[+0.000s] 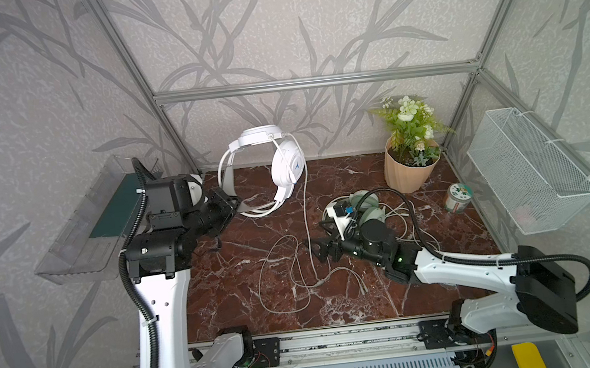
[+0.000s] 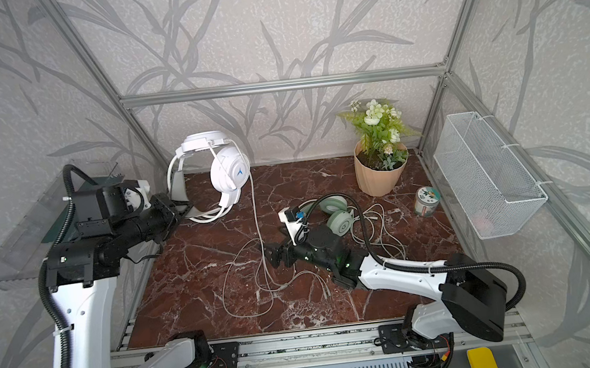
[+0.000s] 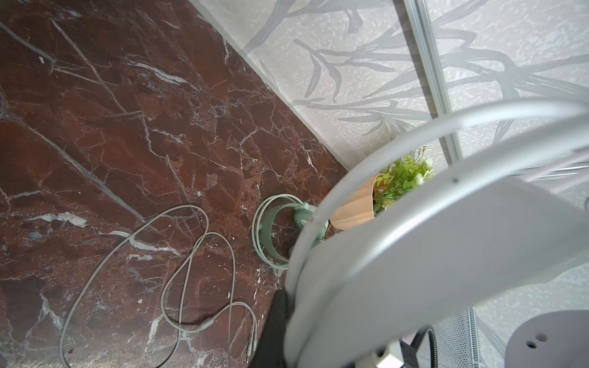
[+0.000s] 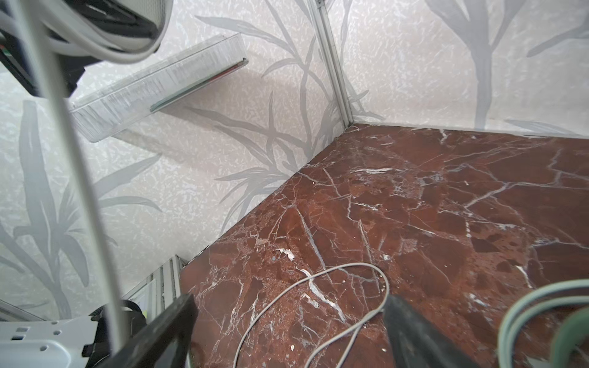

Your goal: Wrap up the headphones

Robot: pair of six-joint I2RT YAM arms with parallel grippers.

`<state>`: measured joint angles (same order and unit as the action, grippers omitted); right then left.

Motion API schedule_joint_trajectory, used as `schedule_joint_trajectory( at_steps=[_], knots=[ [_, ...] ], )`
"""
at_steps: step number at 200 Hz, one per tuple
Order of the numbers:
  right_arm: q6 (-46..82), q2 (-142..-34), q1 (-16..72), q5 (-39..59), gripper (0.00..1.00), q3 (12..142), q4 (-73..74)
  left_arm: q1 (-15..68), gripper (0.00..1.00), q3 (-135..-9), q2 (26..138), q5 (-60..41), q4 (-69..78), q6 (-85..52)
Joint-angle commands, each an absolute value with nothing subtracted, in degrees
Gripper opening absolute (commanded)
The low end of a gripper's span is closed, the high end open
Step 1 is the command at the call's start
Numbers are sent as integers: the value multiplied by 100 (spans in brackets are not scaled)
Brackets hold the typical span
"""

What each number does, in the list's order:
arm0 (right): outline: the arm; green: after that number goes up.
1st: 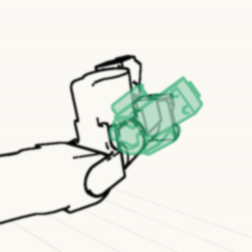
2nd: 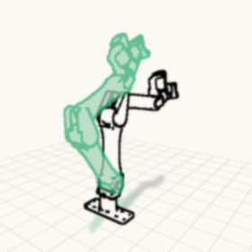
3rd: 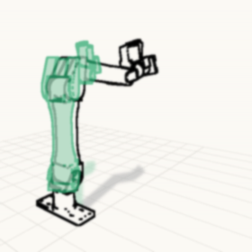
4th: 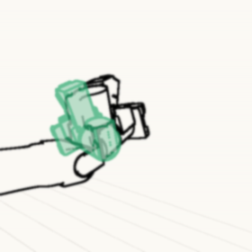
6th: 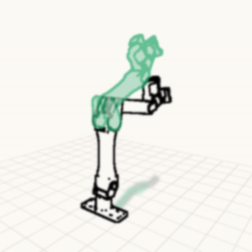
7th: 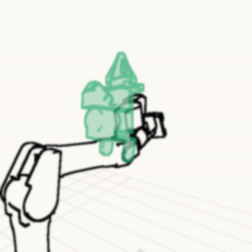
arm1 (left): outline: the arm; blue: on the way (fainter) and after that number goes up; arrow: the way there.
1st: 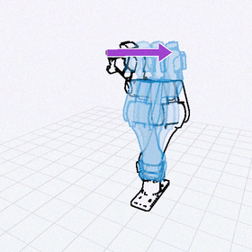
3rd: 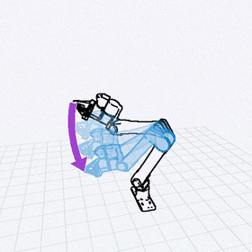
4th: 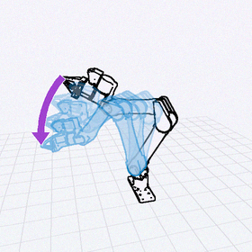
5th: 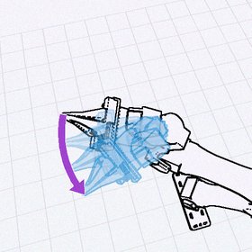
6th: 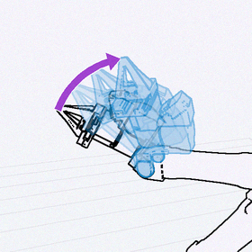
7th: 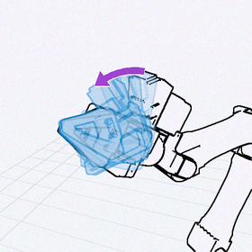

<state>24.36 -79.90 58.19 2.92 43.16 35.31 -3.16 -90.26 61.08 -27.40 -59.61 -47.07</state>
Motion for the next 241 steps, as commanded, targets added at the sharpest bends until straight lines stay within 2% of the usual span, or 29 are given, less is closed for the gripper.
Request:
schedule_joint_trajectory(
  at_steps=[1, 42, 69, 92, 141, 180, 241],
  knots=[
    [2494, -8370, 6161, 290, 86, 4543, 4186, -307, 0, -9114, 6004, -2953, -5653, -5028],
    [2378, -8557, 6407, 5, 80, 4368, 4528, -307, 0, -9228, 6047, -2803, -5774, -4870],
    [2012, -8297, 6369, -828, 79, 3709, 5174, -302, 0, -9298, 6088, -2601, -5965, -4634],
    [1757, -7801, 6336, -1061, 79, 3552, 4430, -306, 0, -9309, 6117, -2443, -6165, -4424],
    [1798, -7190, 6419, 112, 75, 3252, 4060, -293, 0, -9009, 6145, -2505, -6278, -4288],
    [1783, -7569, 6451, 0, 73, 3346, 4386, -297, 0, -8983, 6117, -2536, -6281, -4289],
    [1959, -8391, 6451, 301, 47, 3466, 4903, -292, 0, -8954, 6082, -2502, -6319, -4279]
  ],
)
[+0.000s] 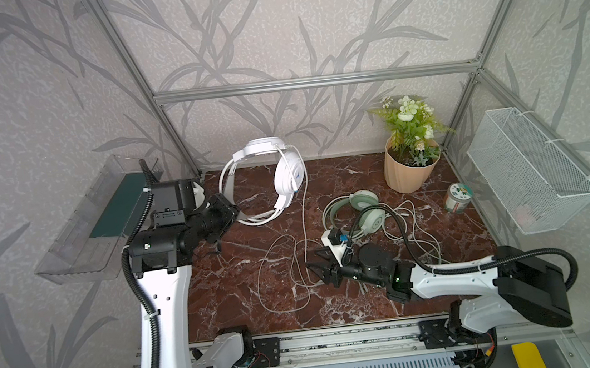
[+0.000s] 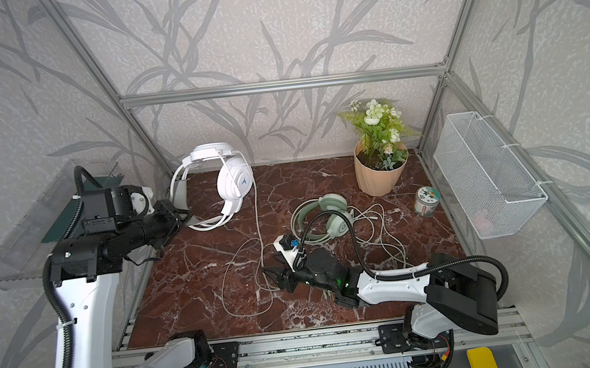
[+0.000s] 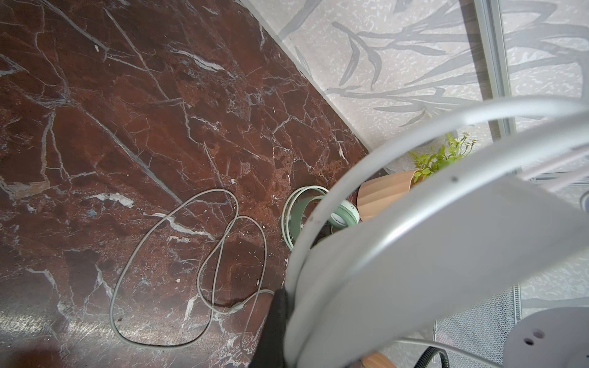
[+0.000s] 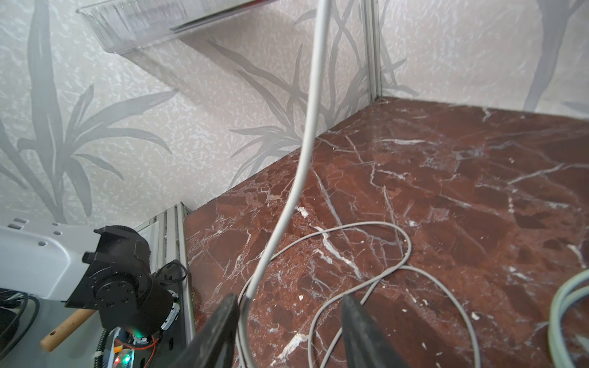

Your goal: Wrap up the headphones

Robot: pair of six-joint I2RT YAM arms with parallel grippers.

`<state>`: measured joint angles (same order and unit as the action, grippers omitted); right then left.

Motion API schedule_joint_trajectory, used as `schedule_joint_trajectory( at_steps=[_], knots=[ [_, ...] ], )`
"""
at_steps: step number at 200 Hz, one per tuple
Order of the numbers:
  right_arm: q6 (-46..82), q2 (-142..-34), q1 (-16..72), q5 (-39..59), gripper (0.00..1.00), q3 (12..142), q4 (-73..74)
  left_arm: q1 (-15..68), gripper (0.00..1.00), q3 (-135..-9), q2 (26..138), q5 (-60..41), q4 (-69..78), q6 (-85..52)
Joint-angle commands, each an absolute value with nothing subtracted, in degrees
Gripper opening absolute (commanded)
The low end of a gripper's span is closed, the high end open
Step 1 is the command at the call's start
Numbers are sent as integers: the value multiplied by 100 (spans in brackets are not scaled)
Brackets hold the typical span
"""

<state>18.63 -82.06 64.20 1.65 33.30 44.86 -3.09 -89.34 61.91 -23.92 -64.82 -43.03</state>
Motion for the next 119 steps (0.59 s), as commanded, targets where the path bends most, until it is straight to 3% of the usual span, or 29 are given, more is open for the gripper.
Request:
schedule_joint_trajectory(
  at_steps=[1, 65, 119],
  knots=[
    [1964, -8406, 6451, 296, 47, 3460, 4913, -296, 0, -8951, 6082, -2503, -6319, -4275],
    [2259, -8815, 6447, 255, 46, 3428, 5221, -293, 0, -8978, 6118, -2499, -6290, -4300],
    [2135, -8340, 6451, -192, 46, 3154, 5068, -292, 0, -8948, 6119, -2396, -6360, -4204]
  ],
)
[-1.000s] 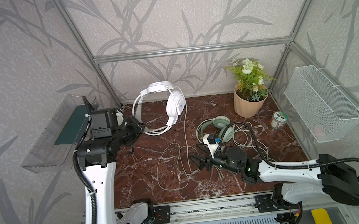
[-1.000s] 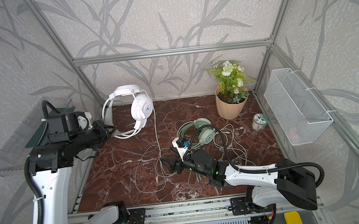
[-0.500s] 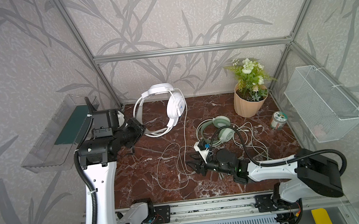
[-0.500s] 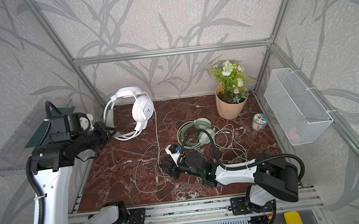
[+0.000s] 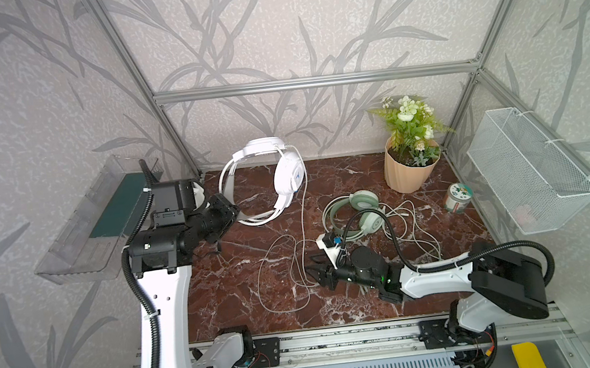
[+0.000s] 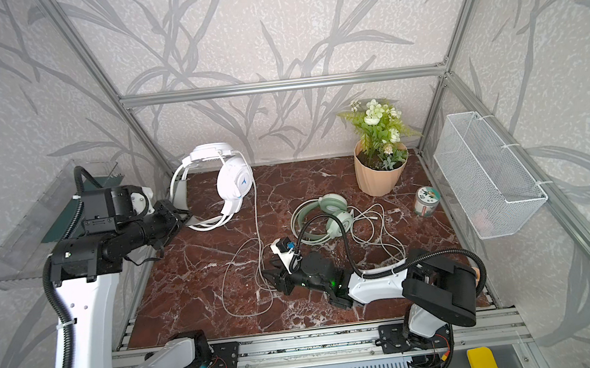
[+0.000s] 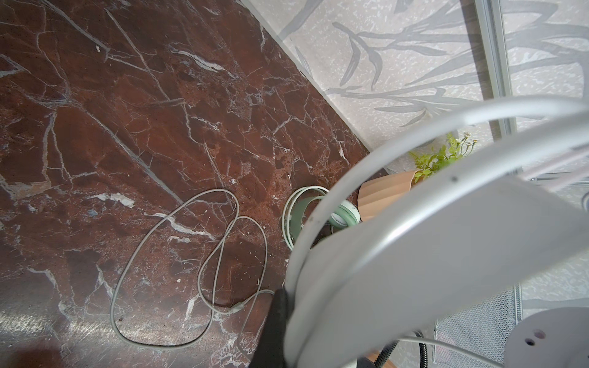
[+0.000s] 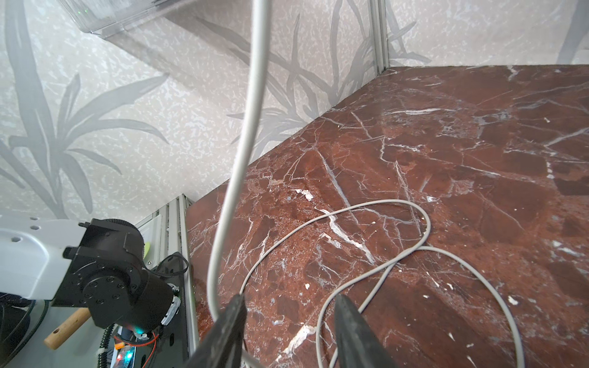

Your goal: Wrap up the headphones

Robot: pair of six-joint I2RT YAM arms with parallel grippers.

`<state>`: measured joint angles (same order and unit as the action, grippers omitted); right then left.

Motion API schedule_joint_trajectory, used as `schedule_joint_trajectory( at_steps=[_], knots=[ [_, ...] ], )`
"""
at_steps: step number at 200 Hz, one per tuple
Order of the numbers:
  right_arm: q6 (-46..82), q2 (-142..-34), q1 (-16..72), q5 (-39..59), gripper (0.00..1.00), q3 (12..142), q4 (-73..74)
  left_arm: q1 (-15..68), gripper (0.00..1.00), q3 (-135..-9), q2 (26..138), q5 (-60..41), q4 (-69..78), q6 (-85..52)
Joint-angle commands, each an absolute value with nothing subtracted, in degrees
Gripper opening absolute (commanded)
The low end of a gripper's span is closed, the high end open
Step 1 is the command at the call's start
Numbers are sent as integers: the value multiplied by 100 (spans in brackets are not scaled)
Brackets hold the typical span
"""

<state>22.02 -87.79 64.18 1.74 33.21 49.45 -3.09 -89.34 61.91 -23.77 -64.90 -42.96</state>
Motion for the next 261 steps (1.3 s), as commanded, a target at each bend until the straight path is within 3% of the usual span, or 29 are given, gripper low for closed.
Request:
schedule_joint_trajectory(
  at_steps=[1, 53, 106, 160, 200, 261],
  knots=[
    [2127, -8319, 6451, -206, 47, 3142, 5061, -291, 0, -8952, 6118, -2393, -6357, -4202],
    [1889, -7355, 6451, 40, 50, 3212, 3448, -293, 0, -8929, 6182, -2436, -6298, -4209],
    [2158, -7995, 6649, 519, 61, 3511, 3869, -293, 0, -9004, 6192, -2444, -6344, -4219],
    [2153, -8755, 6820, 432, 60, 3928, 4061, -293, 0, -8896, 6159, -2421, -6324, -4195],
    [2066, -9252, 6812, -182, 37, 3741, 4966, -298, 0, -8869, 6149, -2426, -6319, -4184],
    [1923, -9020, 6820, -331, 6, 3799, 4352, -294, 0, -8748, 6126, -2370, -6290, -4116]
  ],
)
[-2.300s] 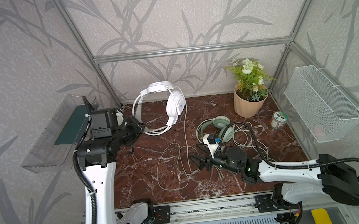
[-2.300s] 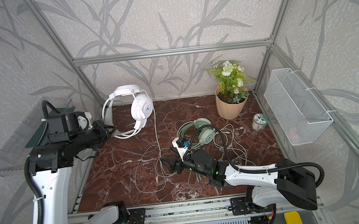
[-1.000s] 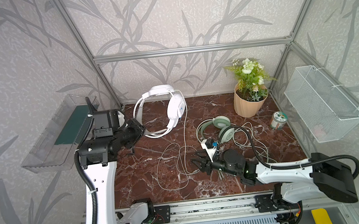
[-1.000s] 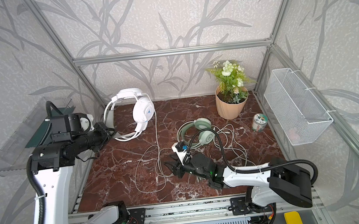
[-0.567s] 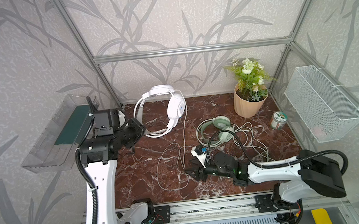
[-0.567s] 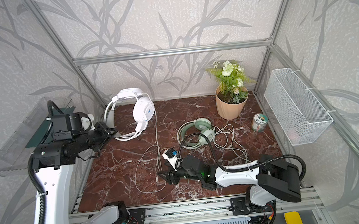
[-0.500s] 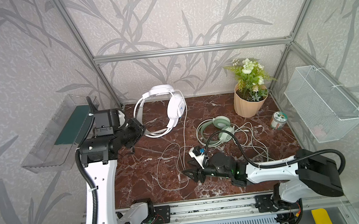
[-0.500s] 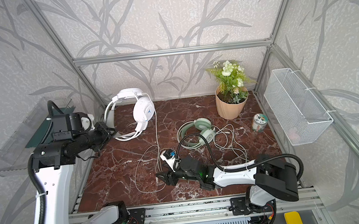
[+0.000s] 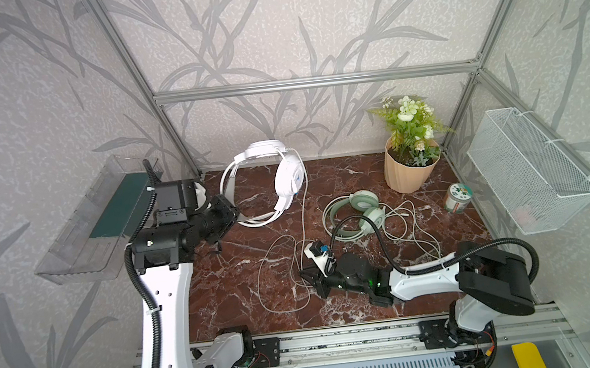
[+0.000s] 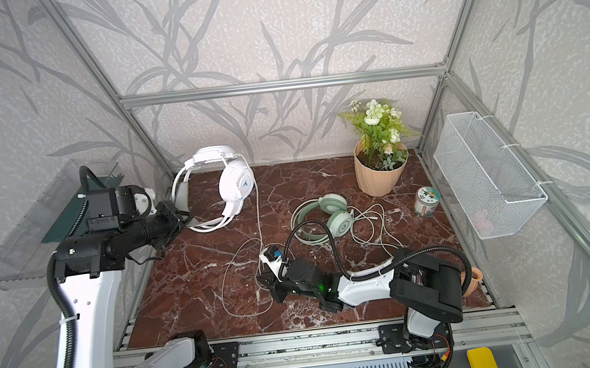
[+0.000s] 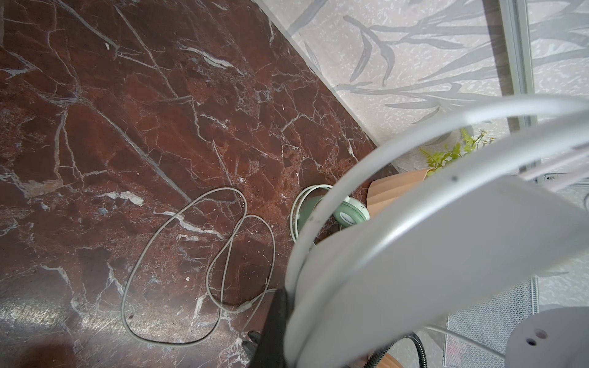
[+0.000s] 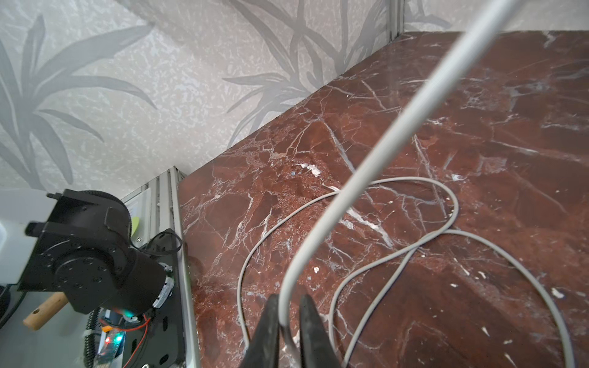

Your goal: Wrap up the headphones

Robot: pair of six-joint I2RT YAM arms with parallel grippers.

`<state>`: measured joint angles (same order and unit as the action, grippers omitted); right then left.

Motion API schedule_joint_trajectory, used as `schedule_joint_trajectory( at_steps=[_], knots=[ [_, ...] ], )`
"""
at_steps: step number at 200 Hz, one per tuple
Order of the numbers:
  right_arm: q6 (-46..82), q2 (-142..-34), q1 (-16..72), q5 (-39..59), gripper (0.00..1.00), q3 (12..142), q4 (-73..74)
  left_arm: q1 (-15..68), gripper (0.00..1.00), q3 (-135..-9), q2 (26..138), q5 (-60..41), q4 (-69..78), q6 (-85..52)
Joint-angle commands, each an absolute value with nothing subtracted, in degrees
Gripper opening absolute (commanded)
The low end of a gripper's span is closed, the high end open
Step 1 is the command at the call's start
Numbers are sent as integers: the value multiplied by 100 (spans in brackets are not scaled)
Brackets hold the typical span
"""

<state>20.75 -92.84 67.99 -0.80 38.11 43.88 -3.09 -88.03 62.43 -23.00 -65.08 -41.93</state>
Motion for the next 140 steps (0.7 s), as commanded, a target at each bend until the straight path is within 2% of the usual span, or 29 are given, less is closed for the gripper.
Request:
schedule_joint_trajectory(
  at_steps=[1, 15, 43, 80, 109, 140],
  knots=[
    [1920, -9001, 6820, -337, 6, 3789, 4342, -292, 0, -8746, 6126, -2367, -6291, -4115],
    [1823, -8663, 6815, -596, 0, 3696, 3923, -296, 0, -8708, 6130, -2286, -6302, -4021],
    [1452, -7498, 6812, -1574, 0, 3659, 2391, -257, 0, -8541, 6139, -1865, -6345, -3546],
    [626, -5867, 6812, -2928, 0, 3951, 389, 209, 0, -7992, 6089, -1145, -6116, -2830],
    [-8, -4922, 6813, -3244, 0, 4140, -245, 719, 0, -7581, 6108, -551, -5883, -2284],
    [-450, -4464, 6812, -3403, 0, 4763, -983, 1438, 0, -7220, 6173, 559, -5788, -1803]
  ],
)
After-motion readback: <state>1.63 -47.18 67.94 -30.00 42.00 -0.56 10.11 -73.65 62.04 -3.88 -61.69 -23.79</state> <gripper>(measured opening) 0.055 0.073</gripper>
